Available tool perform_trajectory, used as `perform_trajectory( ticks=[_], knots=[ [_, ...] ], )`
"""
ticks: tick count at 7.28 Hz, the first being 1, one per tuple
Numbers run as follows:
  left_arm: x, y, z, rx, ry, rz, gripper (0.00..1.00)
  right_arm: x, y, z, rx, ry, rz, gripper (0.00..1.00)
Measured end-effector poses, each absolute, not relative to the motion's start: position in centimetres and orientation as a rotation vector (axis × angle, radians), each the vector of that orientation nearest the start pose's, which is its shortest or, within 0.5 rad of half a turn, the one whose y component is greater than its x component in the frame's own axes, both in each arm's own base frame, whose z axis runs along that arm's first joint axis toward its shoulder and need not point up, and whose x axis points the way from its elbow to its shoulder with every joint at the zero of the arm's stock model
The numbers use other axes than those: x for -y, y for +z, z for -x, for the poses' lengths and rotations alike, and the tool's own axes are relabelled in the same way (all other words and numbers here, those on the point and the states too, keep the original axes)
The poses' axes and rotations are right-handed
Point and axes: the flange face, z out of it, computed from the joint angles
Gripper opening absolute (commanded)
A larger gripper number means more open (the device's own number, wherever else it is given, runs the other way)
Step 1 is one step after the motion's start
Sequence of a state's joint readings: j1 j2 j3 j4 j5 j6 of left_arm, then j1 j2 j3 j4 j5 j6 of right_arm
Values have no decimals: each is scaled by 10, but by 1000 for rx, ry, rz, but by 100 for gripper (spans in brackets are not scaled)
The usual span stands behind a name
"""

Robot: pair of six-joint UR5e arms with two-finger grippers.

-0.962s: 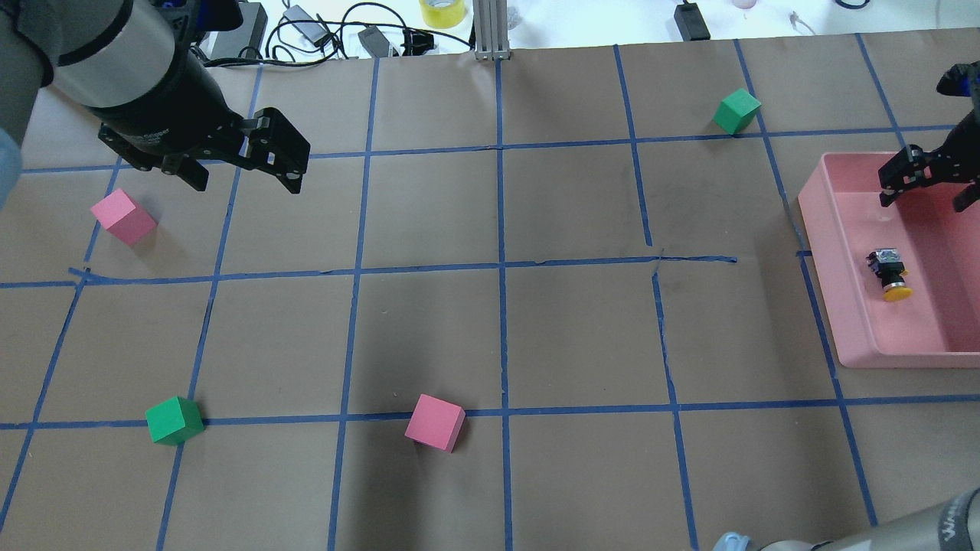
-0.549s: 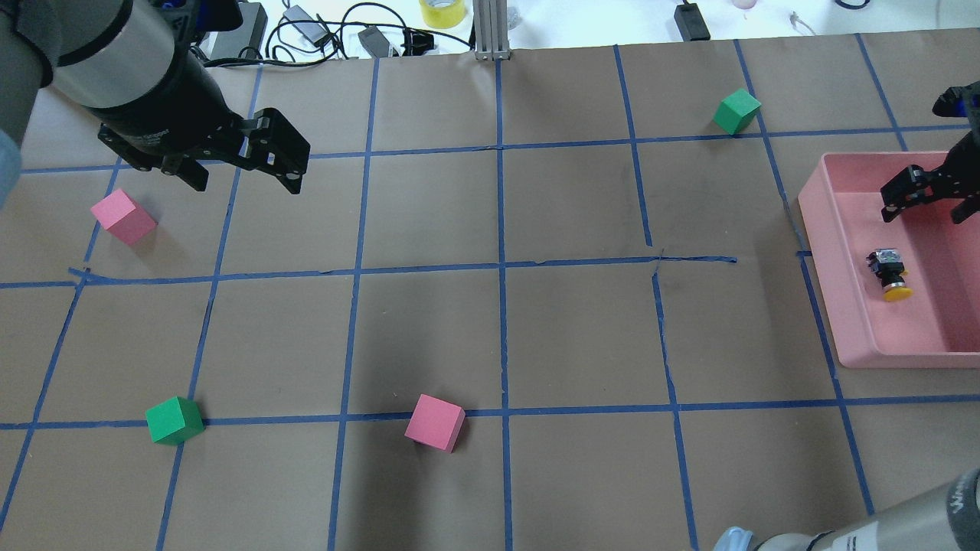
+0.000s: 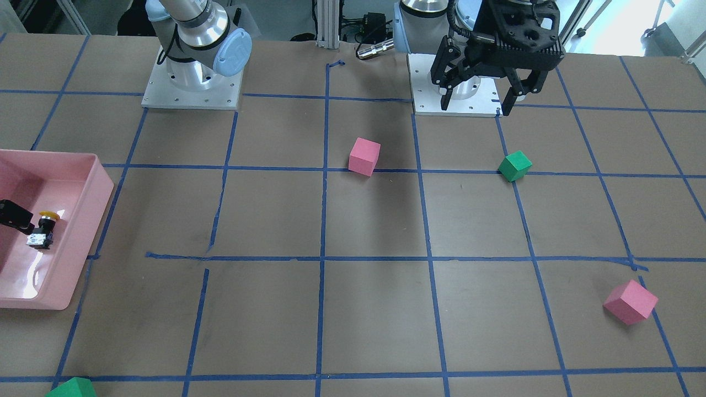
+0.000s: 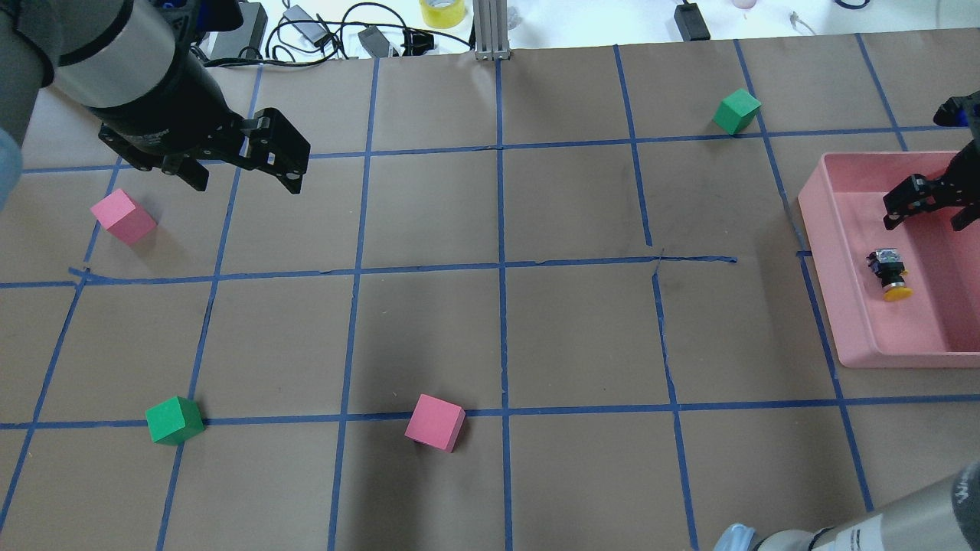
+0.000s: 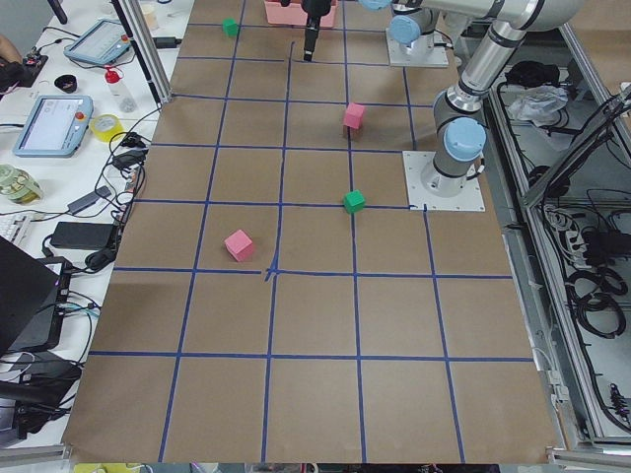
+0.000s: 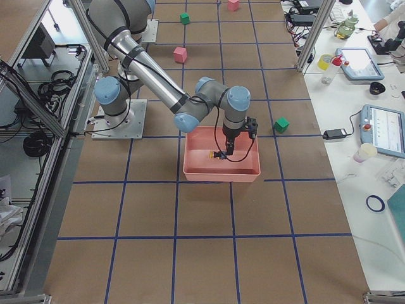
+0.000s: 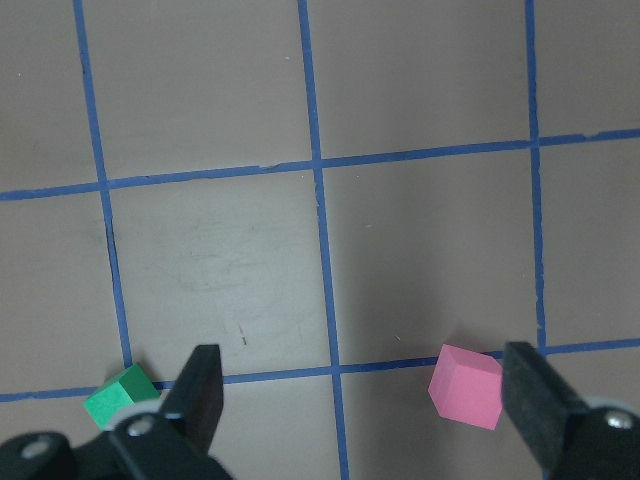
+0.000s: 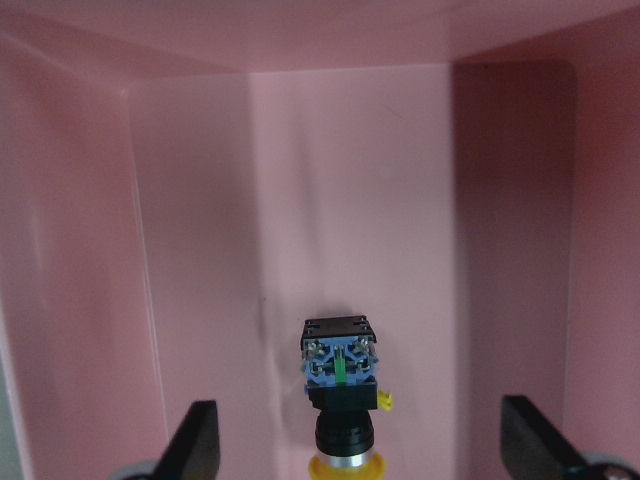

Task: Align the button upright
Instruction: 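Move the right gripper over the pink tray above the yellow-capped button, then lower the right gripper into the tray and grasp the button's black body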

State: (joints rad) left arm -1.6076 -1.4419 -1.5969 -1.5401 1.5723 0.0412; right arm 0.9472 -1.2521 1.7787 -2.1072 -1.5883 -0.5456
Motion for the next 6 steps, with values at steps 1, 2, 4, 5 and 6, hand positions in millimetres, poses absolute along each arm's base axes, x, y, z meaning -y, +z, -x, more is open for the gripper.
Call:
perform_trajectory(
  ticks=[1,2,4,5,6],
  knots=[
    [442,539,150,-3130,-209,-122,100,540,268,229,-3157,-8,-112,100],
    [442,539,150,-3130,-209,-122,100,538,265,230,-3156,-9,-105,100],
    [442,539,150,-3130,-209,-122,100,535,263,235,-3155,-10,-105,100],
    [442,539,150,-3130,-209,-122,100,534,259,237,-3156,-18,-107,100],
    [442,539,150,-3130,-211,-122,100,534,249,238,-3158,-22,-108,100]
  ],
)
